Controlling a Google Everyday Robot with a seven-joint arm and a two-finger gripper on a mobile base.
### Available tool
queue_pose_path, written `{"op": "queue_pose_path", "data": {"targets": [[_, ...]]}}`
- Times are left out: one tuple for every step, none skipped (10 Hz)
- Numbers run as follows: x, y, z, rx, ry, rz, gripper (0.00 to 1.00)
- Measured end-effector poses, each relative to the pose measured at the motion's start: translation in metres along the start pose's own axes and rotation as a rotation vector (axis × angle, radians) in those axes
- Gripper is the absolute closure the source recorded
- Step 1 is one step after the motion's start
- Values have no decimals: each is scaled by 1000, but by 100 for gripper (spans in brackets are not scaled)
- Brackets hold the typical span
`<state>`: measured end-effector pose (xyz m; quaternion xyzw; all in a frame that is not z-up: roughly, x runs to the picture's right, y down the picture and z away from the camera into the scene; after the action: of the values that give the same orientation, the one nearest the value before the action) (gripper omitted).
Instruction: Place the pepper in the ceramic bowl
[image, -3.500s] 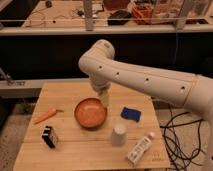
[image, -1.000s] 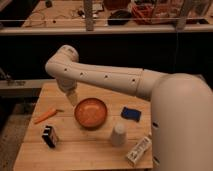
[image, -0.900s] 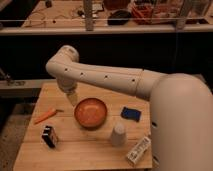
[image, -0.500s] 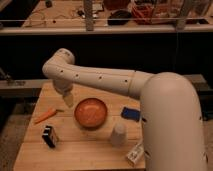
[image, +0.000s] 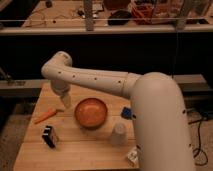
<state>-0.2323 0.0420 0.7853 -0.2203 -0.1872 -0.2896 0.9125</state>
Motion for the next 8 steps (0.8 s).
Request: {"op": "queue_pose_path", "data": {"targets": [[-2, -2, 5, -2, -5, -9, 20], [0, -5, 7, -2, -7, -15, 20], [1, -5, 11, -4, -11, -13, 20], [-4, -7, 24, -10, -19, -16, 20], [-11, -10, 31, -13, -25, -17, 20], [-13, -11, 35, -15, -27, -17, 20], [-13, -13, 40, -18, -29, -17, 20], [-11, -13, 43, -18, -31, -19, 20]]}}
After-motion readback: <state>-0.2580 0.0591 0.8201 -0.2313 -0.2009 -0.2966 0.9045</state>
